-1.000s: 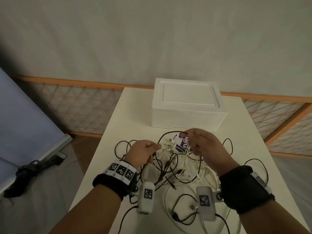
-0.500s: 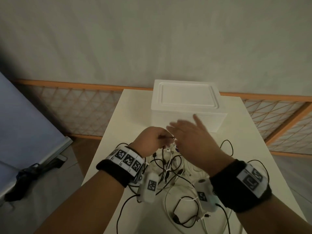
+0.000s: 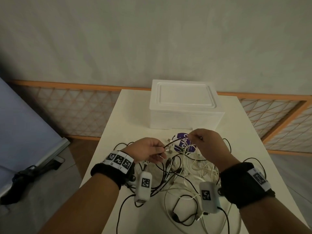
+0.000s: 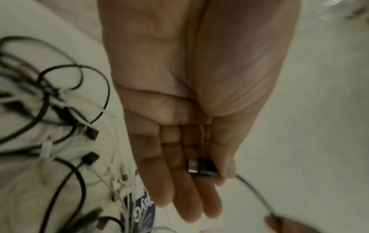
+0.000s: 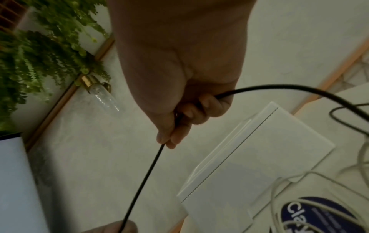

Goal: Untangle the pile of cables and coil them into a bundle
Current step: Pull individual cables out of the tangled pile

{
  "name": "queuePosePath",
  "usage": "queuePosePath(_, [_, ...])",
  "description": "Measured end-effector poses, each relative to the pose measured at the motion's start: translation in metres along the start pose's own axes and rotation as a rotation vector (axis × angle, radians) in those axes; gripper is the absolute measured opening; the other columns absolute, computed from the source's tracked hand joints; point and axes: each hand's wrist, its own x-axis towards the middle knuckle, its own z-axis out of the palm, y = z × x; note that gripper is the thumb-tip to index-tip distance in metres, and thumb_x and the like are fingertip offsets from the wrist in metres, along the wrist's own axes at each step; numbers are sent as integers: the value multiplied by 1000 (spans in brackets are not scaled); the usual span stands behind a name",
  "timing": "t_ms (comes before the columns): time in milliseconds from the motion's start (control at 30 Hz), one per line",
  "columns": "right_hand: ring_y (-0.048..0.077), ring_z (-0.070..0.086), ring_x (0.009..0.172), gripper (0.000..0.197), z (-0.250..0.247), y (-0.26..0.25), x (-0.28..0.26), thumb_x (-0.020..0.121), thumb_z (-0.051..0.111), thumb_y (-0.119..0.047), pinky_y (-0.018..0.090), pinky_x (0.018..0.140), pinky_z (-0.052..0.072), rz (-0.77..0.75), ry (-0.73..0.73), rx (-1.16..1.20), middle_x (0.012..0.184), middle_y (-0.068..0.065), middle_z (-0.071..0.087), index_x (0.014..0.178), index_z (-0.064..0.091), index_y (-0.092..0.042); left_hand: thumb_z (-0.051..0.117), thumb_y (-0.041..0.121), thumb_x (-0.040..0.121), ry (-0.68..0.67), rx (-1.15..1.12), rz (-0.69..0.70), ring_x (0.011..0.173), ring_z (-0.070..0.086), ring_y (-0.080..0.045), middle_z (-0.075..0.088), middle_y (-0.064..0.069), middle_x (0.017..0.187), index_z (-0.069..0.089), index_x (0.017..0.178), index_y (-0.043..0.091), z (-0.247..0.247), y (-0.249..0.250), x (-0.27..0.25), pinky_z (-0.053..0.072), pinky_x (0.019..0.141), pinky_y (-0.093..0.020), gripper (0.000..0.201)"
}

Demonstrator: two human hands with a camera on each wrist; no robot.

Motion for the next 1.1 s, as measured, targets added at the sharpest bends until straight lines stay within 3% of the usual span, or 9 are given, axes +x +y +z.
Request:
queuePosePath(133, [7,60,65,16,-4,5,-2,92,54,-22,23,62,46,48,-32,-83,83,-5,70,99,66,-30,57,-5,90,90,-174,71,67,66,-16,71,-8,82,64,98,7,0,-2,-3,56,62,-25,16])
queuePosePath(300, [12,59,107,34,9,-19,-3,93,51,-35,27,89,43,-176,-123,-390,120,-11,63,126,56,-36,67,-9,81,212,-66,190,58,64,-11,71,-3,69,70,89,8,8,9,-1,55,60,-21,19])
queuePosePath(400, [19,61,94,24,28,-31,-2,97,45,-31,28,75,44,-148,-172,-363,99,-1,66,109,64,-21,69,-7,80,327,-73,253,61,65,-13,70,-7,71,71,87,8,12,15,1,56,64,-23,17])
queuePosePath(467, [16,62,79,20,38,-35,-3,96,49,-28,27,67,44,-84,-126,-145,83,-3,66,98,65,-17,67,-7,81,422,-357,242,65,65,-17,69,-12,78,65,94,2,14,17,4,58,66,-26,17])
queuePosePath(667, [8,60,78,17,53,-48,2,94,51,-21,19,68,44,-41,-70,146,84,-7,68,101,67,-23,44,22,101,199,-652,98,80,64,-16,69,-4,80,64,97,9,36,12,10,48,90,-36,25])
queuePosePath(800, [2,55,61,19,44,-35,7,93,56,-32,17,58,39,-36,-184,36,64,-9,59,80,64,-20,39,25,102,435,-912,128,77,69,-22,72,-6,78,55,83,12,21,9,13,51,79,-41,28])
queuePosePath(933, [-3,49,50,21,25,-3,-4,91,60,-37,9,50,36,12,-368,8,60,-9,56,74,64,-26,40,17,100,704,-1185,272,41,48,-12,41,1,50,44,73,14,-38,2,0,55,63,-32,27])
queuePosePath(1000, [4,51,57,21,15,21,-9,89,61,-37,14,55,37,66,-372,-66,67,-3,60,80,68,-19,36,17,98,841,-1101,286,38,34,-8,32,3,55,41,72,17,-76,-5,-12,38,43,-20,26])
queuePosePath(1100, [15,60,71,19,8,38,-12,89,62,-33,24,66,43,147,-303,-90,78,3,67,83,70,-16,34,24,100,928,-610,248,38,35,-5,38,1,63,46,73,18,-91,-11,-17,28,41,-19,30])
